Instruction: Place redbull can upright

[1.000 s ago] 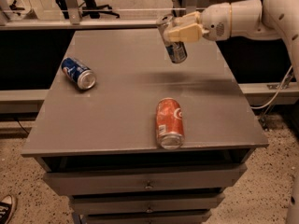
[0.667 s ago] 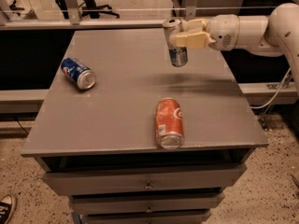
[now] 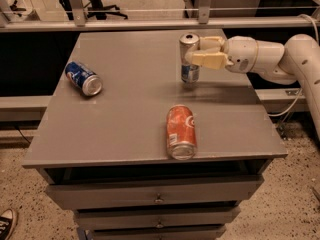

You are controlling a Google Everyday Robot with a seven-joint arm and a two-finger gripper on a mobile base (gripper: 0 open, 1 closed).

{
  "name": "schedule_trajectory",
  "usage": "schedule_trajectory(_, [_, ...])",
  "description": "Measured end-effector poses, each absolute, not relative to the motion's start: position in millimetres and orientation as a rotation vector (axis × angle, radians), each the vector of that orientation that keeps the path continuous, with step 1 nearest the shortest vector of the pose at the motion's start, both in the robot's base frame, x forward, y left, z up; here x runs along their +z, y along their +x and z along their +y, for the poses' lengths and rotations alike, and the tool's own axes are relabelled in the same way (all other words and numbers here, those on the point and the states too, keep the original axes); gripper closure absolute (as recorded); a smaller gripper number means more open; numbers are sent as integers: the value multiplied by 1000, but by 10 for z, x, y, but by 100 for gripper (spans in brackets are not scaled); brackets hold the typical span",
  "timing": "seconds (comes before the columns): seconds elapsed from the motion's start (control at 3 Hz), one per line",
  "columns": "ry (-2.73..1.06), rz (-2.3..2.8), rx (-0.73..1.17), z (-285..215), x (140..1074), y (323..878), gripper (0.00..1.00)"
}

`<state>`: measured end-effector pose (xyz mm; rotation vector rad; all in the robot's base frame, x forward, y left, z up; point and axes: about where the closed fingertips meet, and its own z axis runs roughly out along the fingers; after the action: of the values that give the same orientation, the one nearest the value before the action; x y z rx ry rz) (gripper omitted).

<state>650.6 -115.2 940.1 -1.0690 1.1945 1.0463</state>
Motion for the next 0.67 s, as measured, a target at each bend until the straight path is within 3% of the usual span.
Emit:
schedule_trajectory(0.33, [-1052,1173,1099,-1142,9280,6469,83])
schedule_trajectory(0.67, [-1044,1176,1138,-1121,9214,6458,59])
